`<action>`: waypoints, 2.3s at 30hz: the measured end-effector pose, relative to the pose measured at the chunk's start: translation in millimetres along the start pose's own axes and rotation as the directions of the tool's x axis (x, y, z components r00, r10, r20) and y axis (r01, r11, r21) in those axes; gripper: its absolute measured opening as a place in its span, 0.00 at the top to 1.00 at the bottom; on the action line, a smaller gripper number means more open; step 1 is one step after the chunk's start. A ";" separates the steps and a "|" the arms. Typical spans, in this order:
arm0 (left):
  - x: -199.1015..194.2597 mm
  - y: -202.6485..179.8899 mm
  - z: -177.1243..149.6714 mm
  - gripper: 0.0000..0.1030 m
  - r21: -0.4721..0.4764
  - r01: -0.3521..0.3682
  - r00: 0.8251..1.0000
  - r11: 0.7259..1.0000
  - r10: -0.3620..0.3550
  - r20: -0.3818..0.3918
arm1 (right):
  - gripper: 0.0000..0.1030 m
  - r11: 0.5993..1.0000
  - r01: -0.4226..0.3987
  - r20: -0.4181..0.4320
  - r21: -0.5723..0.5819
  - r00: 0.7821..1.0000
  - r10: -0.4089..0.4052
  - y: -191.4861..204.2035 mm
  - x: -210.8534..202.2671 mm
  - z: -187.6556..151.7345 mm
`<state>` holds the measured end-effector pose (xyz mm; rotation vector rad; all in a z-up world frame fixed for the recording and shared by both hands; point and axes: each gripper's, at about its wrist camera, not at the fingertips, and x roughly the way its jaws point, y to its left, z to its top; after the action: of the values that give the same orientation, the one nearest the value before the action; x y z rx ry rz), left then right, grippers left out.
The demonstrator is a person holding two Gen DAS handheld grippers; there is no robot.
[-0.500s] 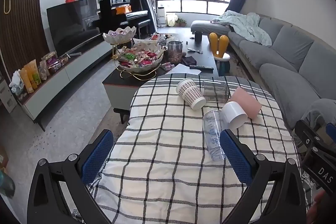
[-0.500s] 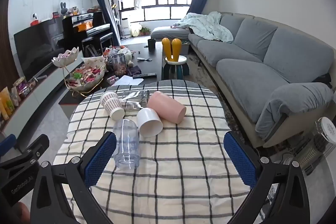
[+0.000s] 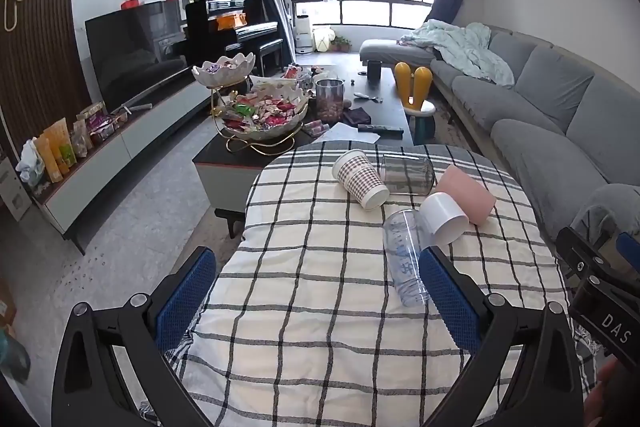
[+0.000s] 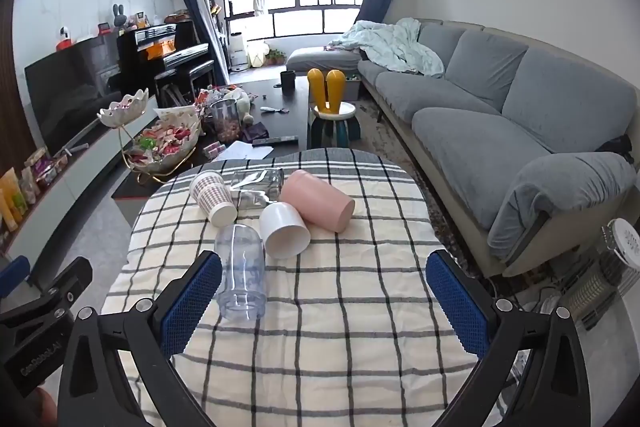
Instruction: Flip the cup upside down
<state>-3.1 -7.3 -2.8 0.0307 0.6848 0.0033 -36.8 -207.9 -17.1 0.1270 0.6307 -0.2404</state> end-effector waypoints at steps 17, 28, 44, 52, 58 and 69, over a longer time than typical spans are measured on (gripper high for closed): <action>-1.8 4.8 1.9 0.00 0.014 0.003 1.000 1.000 -0.003 0.005 | 0.01 1.000 -0.004 -0.018 0.010 1.000 0.004 2.1 6.7 -6.5; -1.1 5.9 1.2 0.00 0.015 0.001 1.000 1.000 -0.001 0.007 | 0.01 1.000 -0.007 -0.022 0.012 1.000 0.008 0.0 8.0 -6.0; -0.9 5.5 0.9 0.00 0.015 -0.001 1.000 1.000 0.001 0.007 | 0.01 1.000 -0.008 -0.027 0.016 1.000 0.009 0.4 8.7 -5.2; -0.7 5.5 0.8 0.00 0.015 -0.001 1.000 1.000 0.001 0.006 | 0.01 1.000 -0.008 -0.029 0.016 1.000 0.009 0.3 9.1 -5.4; -0.9 5.6 0.3 0.00 0.015 0.000 1.000 1.000 0.000 0.006 | 0.01 1.000 -0.009 -0.030 0.018 0.999 0.010 0.2 9.2 -5.3; -1.9 8.0 -2.3 0.00 -0.010 -0.030 0.999 1.000 0.030 0.013 | 0.01 1.000 -0.011 -0.028 0.007 1.000 0.012 0.8 16.2 -9.0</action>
<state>-6.0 0.7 -3.2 0.0319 0.6708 0.0352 -29.1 -208.4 -34.0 0.1411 0.6570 -0.2300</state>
